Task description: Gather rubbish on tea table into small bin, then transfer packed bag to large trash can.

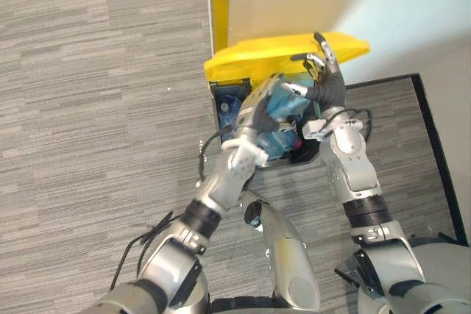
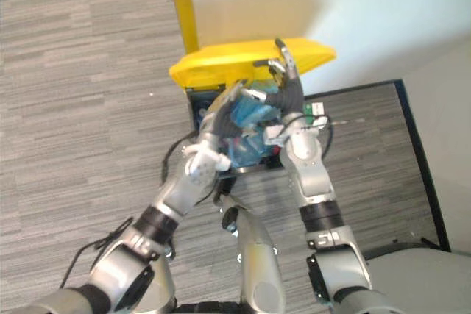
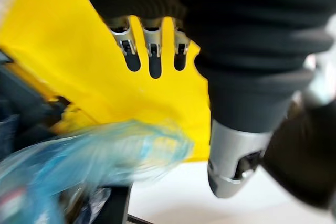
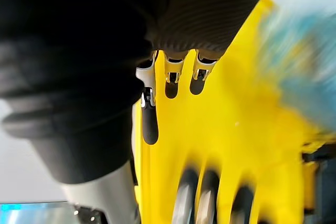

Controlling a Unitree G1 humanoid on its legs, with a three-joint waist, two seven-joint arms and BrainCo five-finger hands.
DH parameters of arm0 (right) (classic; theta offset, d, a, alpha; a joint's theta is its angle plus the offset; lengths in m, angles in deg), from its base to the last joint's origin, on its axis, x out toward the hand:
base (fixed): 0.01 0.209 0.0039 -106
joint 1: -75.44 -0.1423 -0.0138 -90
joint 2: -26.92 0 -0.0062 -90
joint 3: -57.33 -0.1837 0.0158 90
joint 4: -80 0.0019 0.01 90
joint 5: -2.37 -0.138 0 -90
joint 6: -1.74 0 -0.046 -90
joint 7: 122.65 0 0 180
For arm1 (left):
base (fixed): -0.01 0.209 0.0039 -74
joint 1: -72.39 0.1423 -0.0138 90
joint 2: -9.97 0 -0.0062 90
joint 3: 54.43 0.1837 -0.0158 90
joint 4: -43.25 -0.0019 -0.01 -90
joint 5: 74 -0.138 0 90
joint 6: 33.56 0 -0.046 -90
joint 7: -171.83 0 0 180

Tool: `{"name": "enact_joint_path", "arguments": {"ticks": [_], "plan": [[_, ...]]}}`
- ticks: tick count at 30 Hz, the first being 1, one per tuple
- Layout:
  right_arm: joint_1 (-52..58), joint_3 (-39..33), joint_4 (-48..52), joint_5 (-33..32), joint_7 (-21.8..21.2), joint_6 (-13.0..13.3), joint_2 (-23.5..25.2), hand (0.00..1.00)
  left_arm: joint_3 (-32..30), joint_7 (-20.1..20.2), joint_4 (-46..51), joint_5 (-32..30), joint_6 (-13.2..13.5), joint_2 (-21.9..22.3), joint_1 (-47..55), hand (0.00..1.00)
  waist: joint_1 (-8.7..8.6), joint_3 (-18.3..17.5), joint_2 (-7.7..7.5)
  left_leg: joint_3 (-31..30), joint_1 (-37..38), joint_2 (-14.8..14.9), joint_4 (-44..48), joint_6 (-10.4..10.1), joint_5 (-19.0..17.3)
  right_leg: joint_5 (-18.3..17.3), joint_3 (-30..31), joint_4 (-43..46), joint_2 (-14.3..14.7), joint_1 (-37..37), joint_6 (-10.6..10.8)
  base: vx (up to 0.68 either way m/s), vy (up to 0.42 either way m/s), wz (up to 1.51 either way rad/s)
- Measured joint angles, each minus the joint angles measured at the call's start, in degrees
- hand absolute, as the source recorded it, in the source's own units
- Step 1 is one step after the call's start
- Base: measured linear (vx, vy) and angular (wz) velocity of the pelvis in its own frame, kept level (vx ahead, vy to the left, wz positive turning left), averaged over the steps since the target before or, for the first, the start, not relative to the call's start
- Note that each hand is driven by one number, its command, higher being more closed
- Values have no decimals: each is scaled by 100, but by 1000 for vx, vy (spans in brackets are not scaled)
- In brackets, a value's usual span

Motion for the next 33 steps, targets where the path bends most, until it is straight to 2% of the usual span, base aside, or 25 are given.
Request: {"name": "enact_joint_path", "arguments": {"ticks": [1,2,3,4,5,6,7,8,12,14,15,16,17,18,19,21,22,23,24,25,26,27,28,30,33], "plan": [[153,-44,-157,5,-20,14,-9,0,-91,74,111,249,90,-70,379,0,3,-27,-30,-65,112,-72,68,81,-13,-1,-4,-87,1,116,-2,-85,-2,7],[378,-56,-253,5,-28,-5,-7,0,-280,162,169,489,182,-99,832,0,28,-92,-8,-161,195,-95,85,250,-71,-2,-22,-64,44,231,0,-74,-4,-5],[488,-65,-263,5,-32,-5,8,0,-333,175,166,568,202,-112,968,0,73,-154,-10,-203,197,-51,42,251,-69,-22,-25,-61,74,232,34,-99,-33,-11],[862,-184,-361,15,-53,-2,67,0,-552,296,59,1010,341,-122,1416,0,184,-318,137,-150,209,210,-74,225,-46,-228,209,920,47,14,-235,-3,-90,66],[1150,-376,-484,39,-57,2,175,0,-792,446,19,1390,411,-160,1791,0,-41,-369,63,-339,277,39,-93,100,75,-699,874,1408,-114,193,-240,50,-160,83],[1212,-441,-521,64,-63,3,198,0,-922,480,-20,1508,432,-153,1917,0,-32,-374,80,-396,312,50,-78,75,86,-700,816,1387,-63,235,-308,83,-148,82],[1372,-475,-619,197,-101,-1,212,0,-1303,547,-269,1800,440,-134,2310,0,73,-497,197,-479,433,-22,-97,145,113,-733,661,1268,-33,382,-192,63,-136,-9],[1502,-474,-659,230,-162,-25,234,0,-1619,605,-651,1992,430,-204,2611,0,198,-595,243,-476,580,-125,-88,258,171,-731,620,1241,-25,486,-190,11,-73,-21],[1921,-485,-833,565,-201,-94,502,0,-2435,636,-1880,2081,254,-376,3124,0,208,-617,253,-470,1020,-206,19,397,112,-715,636,1235,-38,914,-163,-31,-3,-6],[2158,-476,-831,709,-204,-128,652,0,-2680,607,-2446,2166,169,-425,3183,0,226,-635,253,-432,1040,-231,143,384,93,-636,683,1189,-50,965,-42,-156,76,-18],[2412,-453,-831,895,-210,-148,764,0,-2804,551,-2651,2142,140,-448,3132,0,258,-692,227,-302,1036,-235,136,282,70,-527,776,1143,-60,930,126,-213,125,-46],[2694,-422,-834,1027,-224,-153,943,0,-2801,515,-2892,2051,142,-520,3087,0,253,-788,152,-112,1136,-215,-161,140,249,-451,926,973,-56,939,309,-215,113,-52],[2804,-412,-826,1121,-235,-152,1018,0,-2816,508,-2992,1972,137,-561,3094,0,237,-840,165,11,1180,-219,-323,153,352,-446,1005,1042,-64,869,330,-222,68,-45],[3061,-409,-843,1188,-250,-140,1146,0,-2856,481,-3173,1838,115,-588,3127,0,157,-1039,135,161,1244,-234,-659,160,592,-553,1186,1475,-89,716,279,-154,3,-10],[3490,-423,-966,1404,-248,-143,1202,0,-2859,424,-3348,1746,42,-588,3152,0,-19,-1179,134,187,1460,-241,-1243,115,947,-814,1369,2370,-95,695,235,-130,-5,6],[4155,-613,-1249,1664,-188,-147,1342,0,-2792,378,-3362,1647,4,-539,3222,0,-101,-1385,125,155,1711,-219,-1896,44,1323,-1228,1753,3403,-111,888,373,-2,-34,17],[4302,-690,-1392,1734,-154,-152,1399,0,-2757,378,-3355,1625,4,-529,3227,0,-109,-1452,91,136,1686,-222,-1920,13,1352,-1218,1917,3434,-145,1028,419,21,-155,1],[4471,-878,-1957,1783,-57,-217,1564,0,-2753,375,-3376,1619,-8,-473,3189,0,-104,-1622,-83,133,1543,-294,-1852,-39,1380,-1525,2118,2867,-108,1386,739,1,-127,-10],[4481,-919,-2099,1767,-24,-244,1572,0,-2757,375,-3418,1618,-24,-428,3165,0,-89,-1652,-47,133,1505,-287,-1897,-41,1385,-1597,2122,2671,-64,1450,761,-19,-171,-55],[4398,-1110,-2381,1753,82,-276,1566,0,-2830,394,-3539,1614,-79,-188,3116,0,-49,-1841,82,204,1502,-282,-2168,96,1494,-1672,2177,1763,147,1636,715,-15,-56,-89],[4248,-1216,-2774,1776,137,-275,1516,0,-2925,363,-3636,1591,-65,-12,3045,0,-20,-1970,183,294,1506,-301,-2403,183,1625,-1621,2196,910,262,1862,298,-46,-61,-94],[4146,-1318,-2959,1754,136,-282,1486,0,-2968,356,-3718,1575,-74,70,2990,0,-22,-1981,281,291,1531,-280,-2491,183,1696,-1496,2228,736,328,1905,291,-67,12,-66],[3973,-1482,-3436,1792,214,-332,1341,0,-2965,304,-3899,1572,-74,261,2924,0,-55,-2077,419,307,1644,-302,-2756,303,1805,-1253,2294,336,406,2041,286,-84,37,-28],[3941,-1594,-3839,1800,250,-432,1280,0,-2914,253,-4007,1575,-73,369,2903,0,-57,-2148,517,318,1784,-316,-2962,251,1892,-1170,2322,108,437,2175,356,-54,55,-9],[3961,-1741,-3998,1793,289,-529,1264,0,-2853,239,-4078,1577,-67,301,2926,0,-56,-2217,545,309,1846,-409,-3101,239,1969,-1062,2363,-56,396,2218,463,-30,50,0]]}}
